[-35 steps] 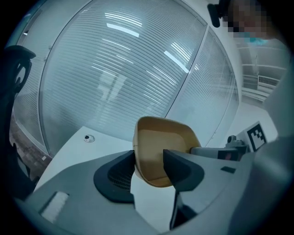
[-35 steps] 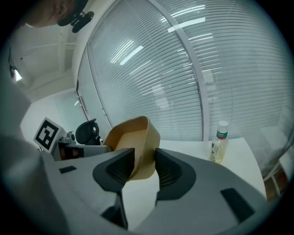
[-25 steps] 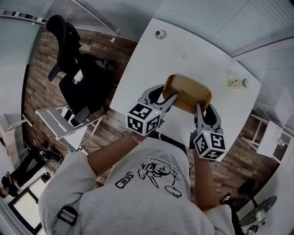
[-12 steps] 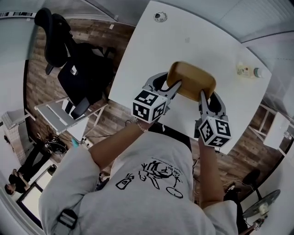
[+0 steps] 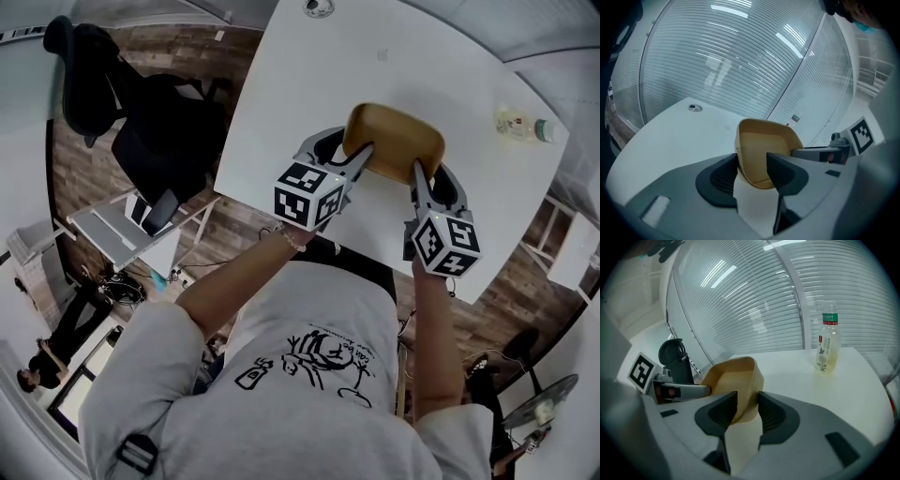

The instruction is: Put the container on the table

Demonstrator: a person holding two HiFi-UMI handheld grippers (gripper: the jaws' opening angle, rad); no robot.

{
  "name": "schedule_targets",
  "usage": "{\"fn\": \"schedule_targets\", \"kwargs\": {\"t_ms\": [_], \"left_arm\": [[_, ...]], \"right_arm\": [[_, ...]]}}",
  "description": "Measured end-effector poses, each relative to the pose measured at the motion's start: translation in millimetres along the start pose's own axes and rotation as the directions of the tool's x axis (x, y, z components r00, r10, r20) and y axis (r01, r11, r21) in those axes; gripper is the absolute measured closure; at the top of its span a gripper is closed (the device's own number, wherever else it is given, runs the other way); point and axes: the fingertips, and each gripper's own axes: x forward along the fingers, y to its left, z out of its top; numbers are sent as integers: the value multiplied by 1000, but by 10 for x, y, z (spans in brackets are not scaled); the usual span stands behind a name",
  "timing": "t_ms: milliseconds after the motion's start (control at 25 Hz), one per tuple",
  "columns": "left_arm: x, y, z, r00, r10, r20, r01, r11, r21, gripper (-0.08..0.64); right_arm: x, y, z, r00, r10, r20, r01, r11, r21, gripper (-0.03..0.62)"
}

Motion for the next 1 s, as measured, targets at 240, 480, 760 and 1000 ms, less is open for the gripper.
{"fn": "schedule_targets", "kwargs": {"t_ms": [240,480,760,1000], "left_arm": [[171,92,-145,1000,4,-23,-4,1000,-5,371],[267,146,-279,999,8,-41,-9,1000,-13,371],[343,210,-366,998,16,-60,-17,1000,-20,370],[399,277,-426,997,26,-71,-27,999,-17,371]], "right_arm": [[155,-115,-170,1000,-5,-27,5,1000,4,459],[248,-187,-313,999,-8,-46,8,1000,16,460],[348,-234,-403,998,-1,-64,3,1000,27,459],[430,-253,-498,996,1,-85,1,1000,27,459]]}}
